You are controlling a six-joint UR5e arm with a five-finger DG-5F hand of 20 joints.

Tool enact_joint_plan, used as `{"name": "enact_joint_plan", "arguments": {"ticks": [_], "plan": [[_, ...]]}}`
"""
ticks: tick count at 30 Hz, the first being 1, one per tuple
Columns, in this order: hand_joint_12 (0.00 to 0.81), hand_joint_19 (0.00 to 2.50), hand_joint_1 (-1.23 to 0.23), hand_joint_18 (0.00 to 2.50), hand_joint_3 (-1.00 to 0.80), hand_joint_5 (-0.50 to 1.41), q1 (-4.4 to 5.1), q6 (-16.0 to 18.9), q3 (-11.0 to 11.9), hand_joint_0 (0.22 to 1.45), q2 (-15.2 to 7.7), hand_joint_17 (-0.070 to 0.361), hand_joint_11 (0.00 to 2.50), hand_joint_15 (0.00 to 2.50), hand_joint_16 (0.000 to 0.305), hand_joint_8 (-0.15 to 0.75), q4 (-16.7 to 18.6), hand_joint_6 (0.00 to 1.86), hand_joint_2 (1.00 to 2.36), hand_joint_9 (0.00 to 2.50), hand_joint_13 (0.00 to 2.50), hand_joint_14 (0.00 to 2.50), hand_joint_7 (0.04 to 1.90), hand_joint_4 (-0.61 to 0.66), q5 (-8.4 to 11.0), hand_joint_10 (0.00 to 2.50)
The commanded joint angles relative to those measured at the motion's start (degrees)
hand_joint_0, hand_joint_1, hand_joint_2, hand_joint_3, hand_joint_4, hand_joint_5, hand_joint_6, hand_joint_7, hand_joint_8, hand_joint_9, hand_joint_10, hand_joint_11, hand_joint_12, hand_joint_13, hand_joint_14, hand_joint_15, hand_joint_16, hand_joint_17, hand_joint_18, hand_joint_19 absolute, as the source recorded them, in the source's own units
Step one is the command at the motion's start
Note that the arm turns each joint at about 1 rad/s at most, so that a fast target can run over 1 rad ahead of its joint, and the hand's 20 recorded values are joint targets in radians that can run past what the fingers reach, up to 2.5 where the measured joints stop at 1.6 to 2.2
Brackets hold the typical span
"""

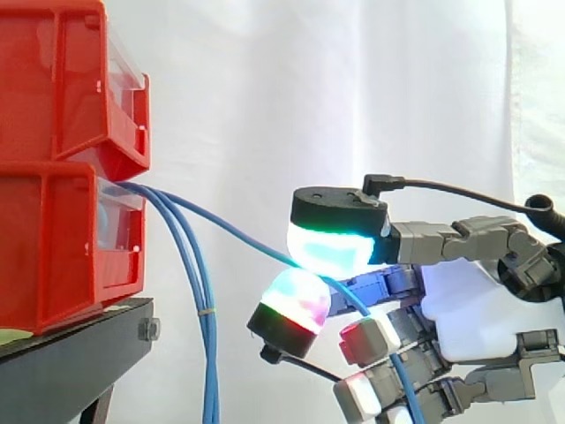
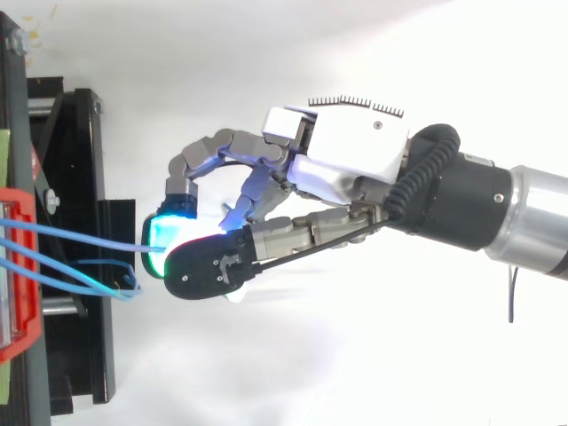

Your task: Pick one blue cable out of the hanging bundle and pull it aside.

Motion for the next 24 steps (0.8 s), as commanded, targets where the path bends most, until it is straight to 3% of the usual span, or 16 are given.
{"name": "enact_joint_plan", "arguments": {"ticks": [1,24], "plan": [[0.423,0.79,-0.78,1.02,0.12,-0.12,0.0,0.0,-0.01,0.66,0.01,0.123,0.84,0.72,0.055,0.358,0.05,0.96,1.02,1.28,1.11,0.02,1.25,-0.15,0.01,0.02],[0.429,0.79,-0.78,1.02,0.12,-0.13,0.0,0.0,-0.01,0.66,0.01,0.126,0.82,0.71,0.056,0.367,0.05,0.96,1.02,1.26,1.08,0.02,1.28,-0.13,0.01,0.02]]}}
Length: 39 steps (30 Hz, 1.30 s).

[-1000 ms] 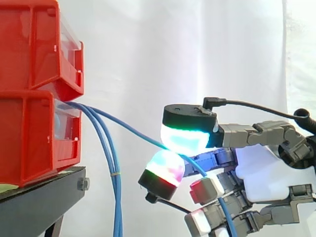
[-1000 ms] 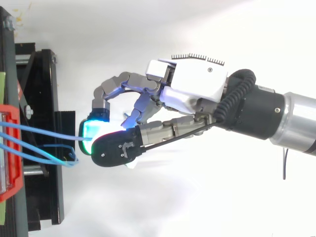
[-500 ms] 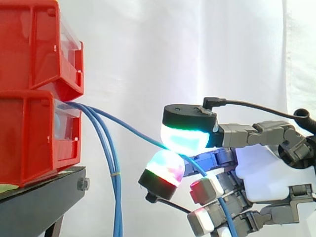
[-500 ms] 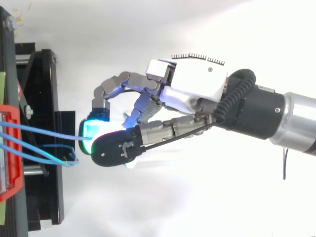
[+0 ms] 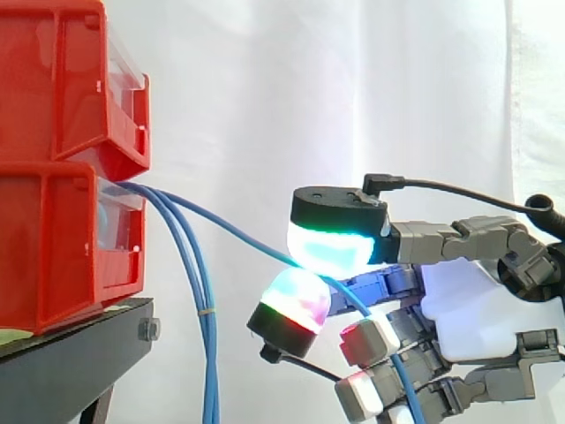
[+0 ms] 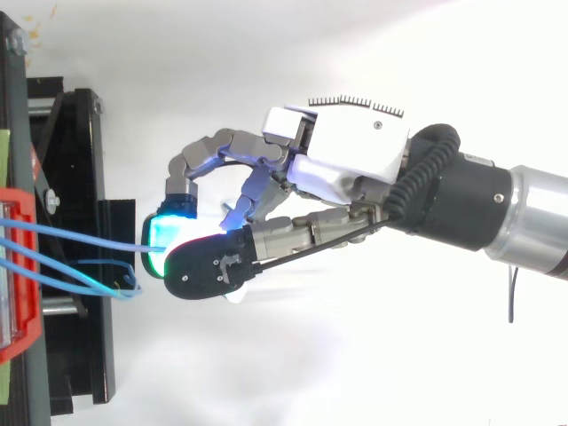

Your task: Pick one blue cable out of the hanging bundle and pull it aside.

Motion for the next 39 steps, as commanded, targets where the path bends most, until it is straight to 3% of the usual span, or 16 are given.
{"name": "enact_joint_plan", "arguments": {"ticks": [1,39], "plan": [[0.431,0.79,-0.78,1.02,0.12,-0.13,0.0,0.0,0.0,0.66,0.0,0.126,0.82,0.72,0.056,0.368,0.01,0.96,1.02,1.26,1.08,0.02,1.28,-0.13,0.0,0.02],[0.427,0.79,-0.78,1.01,0.11,-0.13,0.0,0.0,-0.09,0.66,0.0,0.127,0.81,0.71,0.056,0.367,0.01,0.96,1.02,1.25,1.07,0.02,1.25,-0.13,0.0,0.02]]}}
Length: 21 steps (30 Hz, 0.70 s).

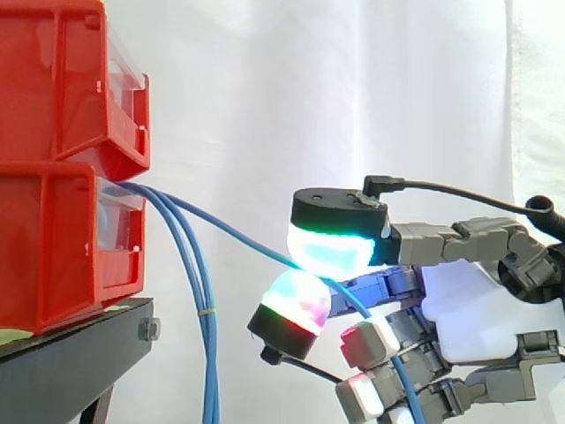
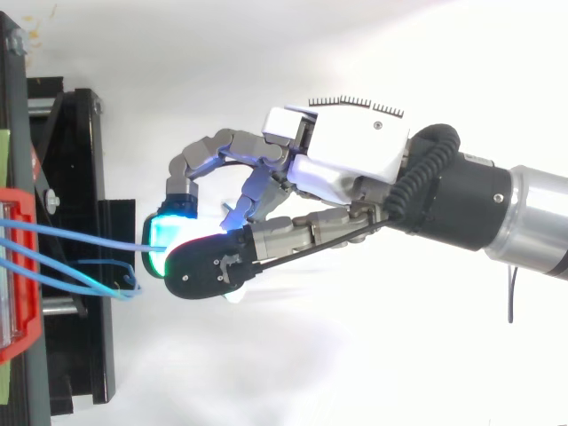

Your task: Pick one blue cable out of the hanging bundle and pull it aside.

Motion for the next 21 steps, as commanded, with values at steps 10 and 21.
{"name": "enact_joint_plan", "arguments": {"ticks": [10,21], "plan": [[0.425,0.78,-0.78,1.01,0.11,-0.13,0.0,0.0,-0.02,0.66,0.01,0.125,0.82,0.71,0.056,0.361,0.0,0.96,1.02,1.25,1.06,0.02,1.26,-0.13,0.0,0.02],[0.423,0.79,-0.78,1.0,0.1,-0.13,0.0,0.0,-0.02,0.66,0.01,0.125,0.81,0.71,0.055,0.362,0.0,0.96,1.02,1.25,1.06,0.02,1.26,-0.13,0.0,0.02]]}}
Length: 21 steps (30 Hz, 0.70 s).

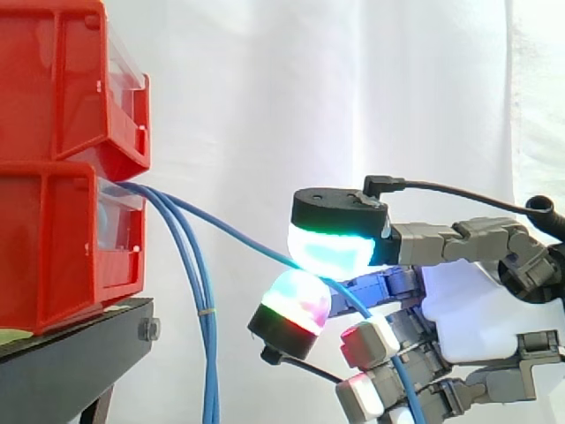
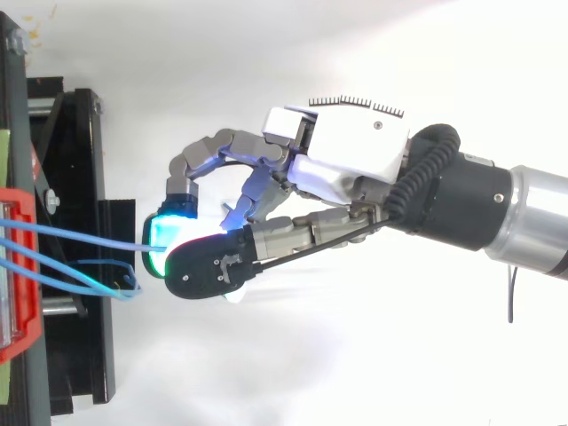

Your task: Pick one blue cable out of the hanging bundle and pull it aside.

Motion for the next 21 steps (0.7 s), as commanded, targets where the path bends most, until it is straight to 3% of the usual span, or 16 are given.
{"name": "enact_joint_plan", "arguments": {"ticks": [1,21], "plan": [[0.422,0.79,-0.78,1.0,0.1,-0.13,0.0,0.0,0.0,0.66,0.0,0.125,0.81,0.71,0.055,0.36,0.0,0.96,1.02,1.25,1.06,0.02,1.26,-0.13,0.0,0.02],[0.418,0.79,-0.78,0.98,0.1,-0.13,0.0,0.0,0.0,0.66,0.0,0.122,0.8,0.72,0.054,0.353,0.0,0.96,1.02,1.23,1.04,0.02,1.25,-0.13,0.0,0.02]]}}
